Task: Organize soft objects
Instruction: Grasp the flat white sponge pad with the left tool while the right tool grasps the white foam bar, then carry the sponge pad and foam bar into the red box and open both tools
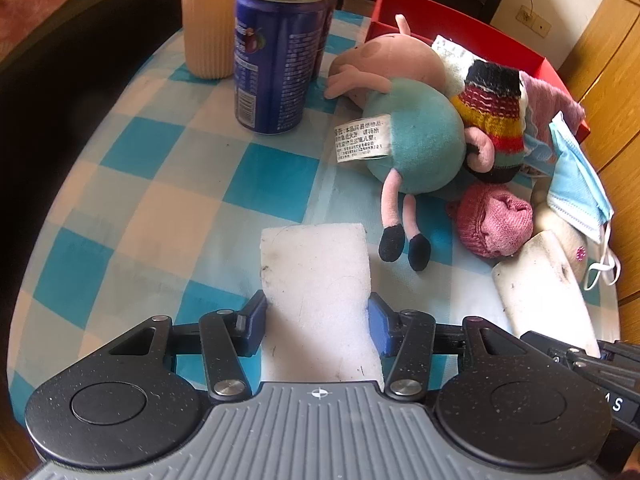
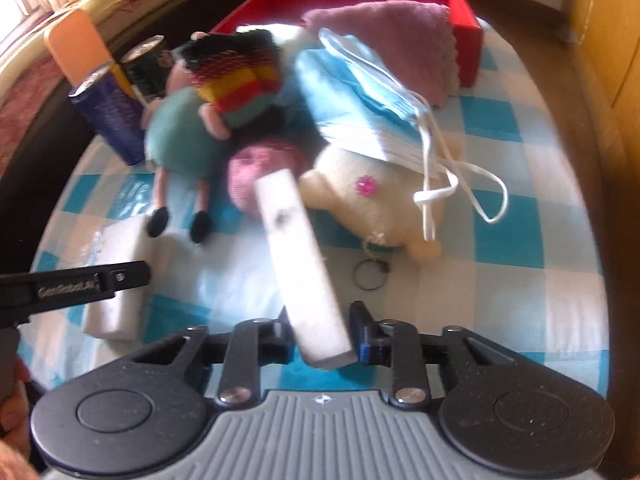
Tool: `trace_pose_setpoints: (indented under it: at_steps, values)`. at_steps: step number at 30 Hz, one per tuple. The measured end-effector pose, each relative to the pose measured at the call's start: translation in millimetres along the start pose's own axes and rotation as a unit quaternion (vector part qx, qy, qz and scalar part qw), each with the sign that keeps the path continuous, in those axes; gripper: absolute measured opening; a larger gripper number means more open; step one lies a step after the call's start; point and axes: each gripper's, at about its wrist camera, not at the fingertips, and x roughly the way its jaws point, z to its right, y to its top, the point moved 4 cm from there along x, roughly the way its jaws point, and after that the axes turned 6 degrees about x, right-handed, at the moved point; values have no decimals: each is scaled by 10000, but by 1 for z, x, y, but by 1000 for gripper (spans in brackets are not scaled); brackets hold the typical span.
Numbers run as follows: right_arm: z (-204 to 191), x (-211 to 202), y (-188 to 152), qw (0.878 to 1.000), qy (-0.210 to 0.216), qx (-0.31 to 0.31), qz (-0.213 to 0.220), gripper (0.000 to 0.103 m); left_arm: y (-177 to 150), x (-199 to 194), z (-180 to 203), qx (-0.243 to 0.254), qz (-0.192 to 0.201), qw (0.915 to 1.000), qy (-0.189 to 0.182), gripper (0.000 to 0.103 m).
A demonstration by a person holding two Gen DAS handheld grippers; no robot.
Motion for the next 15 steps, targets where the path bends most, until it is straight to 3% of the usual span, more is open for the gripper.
trace_pose_setpoints:
  at_steps: [7,15]
  values:
    - [-3,-11,2,9994,327,41,52,1,2,-13,7,-89,166,9996,-216,54]
    - [0,-19,-9,9979,626,180,-27,1,4,-21,22,196,317,9988,-309,55]
